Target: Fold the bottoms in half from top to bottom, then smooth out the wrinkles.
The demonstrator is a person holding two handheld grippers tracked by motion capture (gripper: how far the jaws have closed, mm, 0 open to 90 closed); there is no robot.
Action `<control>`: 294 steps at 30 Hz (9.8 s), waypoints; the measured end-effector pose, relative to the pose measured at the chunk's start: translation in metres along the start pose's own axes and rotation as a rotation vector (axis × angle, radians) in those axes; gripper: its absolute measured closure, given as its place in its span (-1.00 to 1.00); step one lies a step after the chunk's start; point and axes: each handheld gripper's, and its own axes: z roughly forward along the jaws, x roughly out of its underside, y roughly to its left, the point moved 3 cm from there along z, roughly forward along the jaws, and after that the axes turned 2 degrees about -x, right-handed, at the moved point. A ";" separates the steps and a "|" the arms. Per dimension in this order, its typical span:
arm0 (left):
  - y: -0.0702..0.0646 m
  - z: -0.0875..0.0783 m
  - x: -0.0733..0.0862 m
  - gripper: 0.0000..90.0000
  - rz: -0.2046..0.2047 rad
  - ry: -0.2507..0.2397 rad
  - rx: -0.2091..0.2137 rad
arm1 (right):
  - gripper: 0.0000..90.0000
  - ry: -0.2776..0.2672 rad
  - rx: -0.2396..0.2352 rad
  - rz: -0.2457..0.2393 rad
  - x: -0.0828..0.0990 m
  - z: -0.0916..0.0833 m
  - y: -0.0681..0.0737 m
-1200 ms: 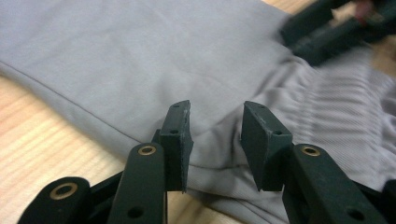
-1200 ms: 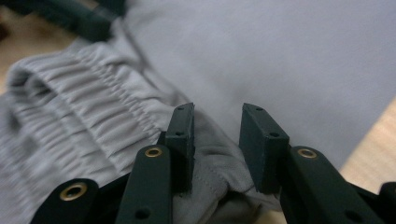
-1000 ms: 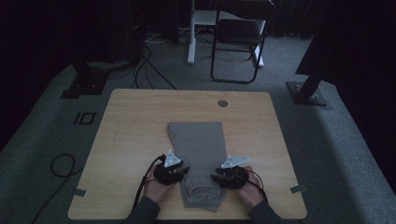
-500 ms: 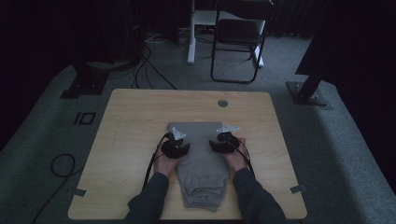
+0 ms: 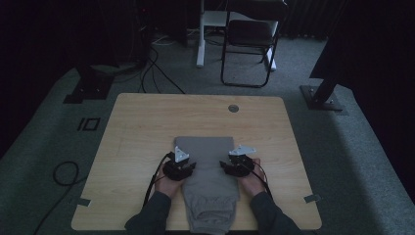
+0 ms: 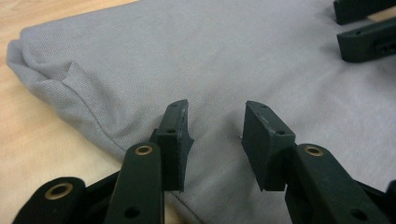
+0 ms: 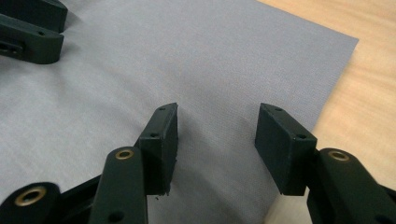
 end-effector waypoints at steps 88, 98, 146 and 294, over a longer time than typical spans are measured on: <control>0.074 -0.008 -0.100 0.86 -0.108 -0.048 -0.098 | 0.96 -0.067 0.066 0.113 -0.094 -0.004 -0.060; 0.068 -0.033 -0.112 0.85 -0.073 -0.143 -0.081 | 0.95 -0.138 0.062 0.059 -0.109 -0.032 -0.063; 0.031 0.001 -0.010 0.82 -0.070 0.017 -0.107 | 0.93 0.016 0.039 0.062 -0.009 -0.002 -0.031; 0.035 0.012 -0.032 0.23 -0.089 -0.011 0.005 | 0.07 0.000 -0.014 0.049 -0.028 0.026 -0.014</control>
